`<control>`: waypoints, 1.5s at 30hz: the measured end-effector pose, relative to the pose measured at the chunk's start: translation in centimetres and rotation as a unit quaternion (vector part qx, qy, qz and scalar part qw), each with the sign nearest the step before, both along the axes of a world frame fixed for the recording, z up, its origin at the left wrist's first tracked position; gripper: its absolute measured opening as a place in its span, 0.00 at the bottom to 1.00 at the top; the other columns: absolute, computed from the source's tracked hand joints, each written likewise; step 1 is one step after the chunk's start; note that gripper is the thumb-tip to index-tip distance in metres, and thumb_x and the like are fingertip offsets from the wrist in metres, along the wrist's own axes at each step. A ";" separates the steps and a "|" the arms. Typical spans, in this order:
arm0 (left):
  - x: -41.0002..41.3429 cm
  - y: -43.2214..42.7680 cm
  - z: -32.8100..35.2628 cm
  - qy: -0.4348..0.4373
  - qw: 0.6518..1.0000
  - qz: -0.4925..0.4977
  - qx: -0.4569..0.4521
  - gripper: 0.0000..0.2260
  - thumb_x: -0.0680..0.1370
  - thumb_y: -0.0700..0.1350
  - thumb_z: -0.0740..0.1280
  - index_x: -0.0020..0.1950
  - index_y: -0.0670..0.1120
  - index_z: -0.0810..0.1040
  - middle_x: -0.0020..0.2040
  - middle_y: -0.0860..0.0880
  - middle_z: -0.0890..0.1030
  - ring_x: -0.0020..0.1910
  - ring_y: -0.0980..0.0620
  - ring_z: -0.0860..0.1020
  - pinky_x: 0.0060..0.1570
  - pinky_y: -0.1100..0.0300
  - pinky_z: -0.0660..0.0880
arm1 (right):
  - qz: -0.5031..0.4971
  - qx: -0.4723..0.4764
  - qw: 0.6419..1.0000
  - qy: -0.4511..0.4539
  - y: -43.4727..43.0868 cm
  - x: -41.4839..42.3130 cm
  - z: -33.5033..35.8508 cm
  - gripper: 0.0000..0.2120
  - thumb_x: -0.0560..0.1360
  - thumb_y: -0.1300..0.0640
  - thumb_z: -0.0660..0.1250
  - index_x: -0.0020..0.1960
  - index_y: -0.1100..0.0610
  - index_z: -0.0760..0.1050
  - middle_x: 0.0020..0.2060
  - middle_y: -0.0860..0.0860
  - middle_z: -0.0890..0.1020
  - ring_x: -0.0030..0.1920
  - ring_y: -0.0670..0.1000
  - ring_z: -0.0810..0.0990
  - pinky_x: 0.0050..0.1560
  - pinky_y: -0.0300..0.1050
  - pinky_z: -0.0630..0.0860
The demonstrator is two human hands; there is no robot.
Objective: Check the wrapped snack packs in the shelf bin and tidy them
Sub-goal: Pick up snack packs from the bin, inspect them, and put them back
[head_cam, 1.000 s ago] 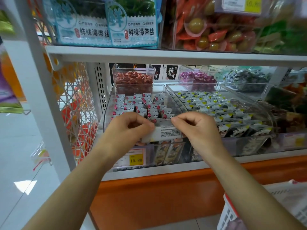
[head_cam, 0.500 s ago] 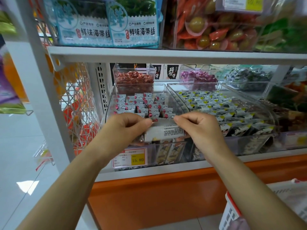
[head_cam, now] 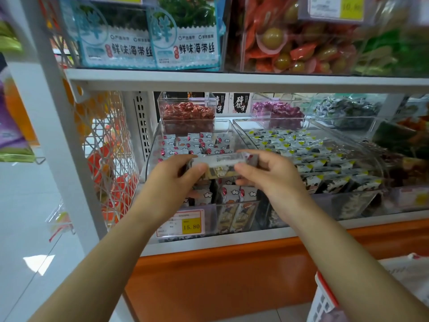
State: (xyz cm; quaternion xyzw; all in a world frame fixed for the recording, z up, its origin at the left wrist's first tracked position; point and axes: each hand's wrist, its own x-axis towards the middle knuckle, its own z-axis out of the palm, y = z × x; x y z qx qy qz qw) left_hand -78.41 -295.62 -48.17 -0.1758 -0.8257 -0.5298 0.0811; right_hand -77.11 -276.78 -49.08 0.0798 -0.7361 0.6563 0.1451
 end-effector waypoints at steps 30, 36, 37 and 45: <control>-16.6 1.4 -1.2 -0.060 0.833 0.075 -0.545 0.34 0.74 0.67 0.36 0.76 0.52 0.48 0.77 0.45 0.55 0.75 0.45 0.53 0.72 0.42 0.49 | -0.116 0.172 0.975 0.079 -4.3 -18.5 5.1 0.10 0.73 0.60 0.69 0.35 0.58 0.71 0.32 0.50 0.75 0.37 0.50 0.76 0.34 0.34 0.73; -14.8 1.8 -0.8 -0.065 0.816 0.063 -0.570 0.32 0.76 0.66 0.36 0.77 0.53 0.48 0.77 0.45 0.51 0.76 0.46 0.47 0.72 0.43 0.41 | -0.119 0.322 0.934 0.100 -6.3 -20.0 4.9 0.10 0.75 0.58 0.67 0.38 0.56 0.69 0.40 0.52 0.77 0.39 0.47 0.72 0.36 0.35 0.69; -14.6 1.8 -0.7 -0.067 0.818 0.067 -0.567 0.33 0.76 0.66 0.36 0.77 0.50 0.47 0.77 0.45 0.50 0.76 0.47 0.46 0.72 0.44 0.40 | -0.118 0.339 0.927 0.105 -6.5 -20.3 4.8 0.09 0.75 0.59 0.67 0.39 0.56 0.69 0.40 0.51 0.76 0.39 0.47 0.72 0.38 0.36 0.69; -13.2 1.7 -0.1 -0.073 0.838 0.072 -0.536 0.33 0.78 0.63 0.41 0.77 0.44 0.46 0.78 0.43 0.48 0.76 0.46 0.44 0.72 0.46 0.41 | -0.082 0.468 0.874 0.103 -8.7 -22.1 3.2 0.11 0.74 0.59 0.69 0.53 0.62 0.72 0.45 0.53 0.74 0.46 0.50 0.73 0.46 0.41 0.69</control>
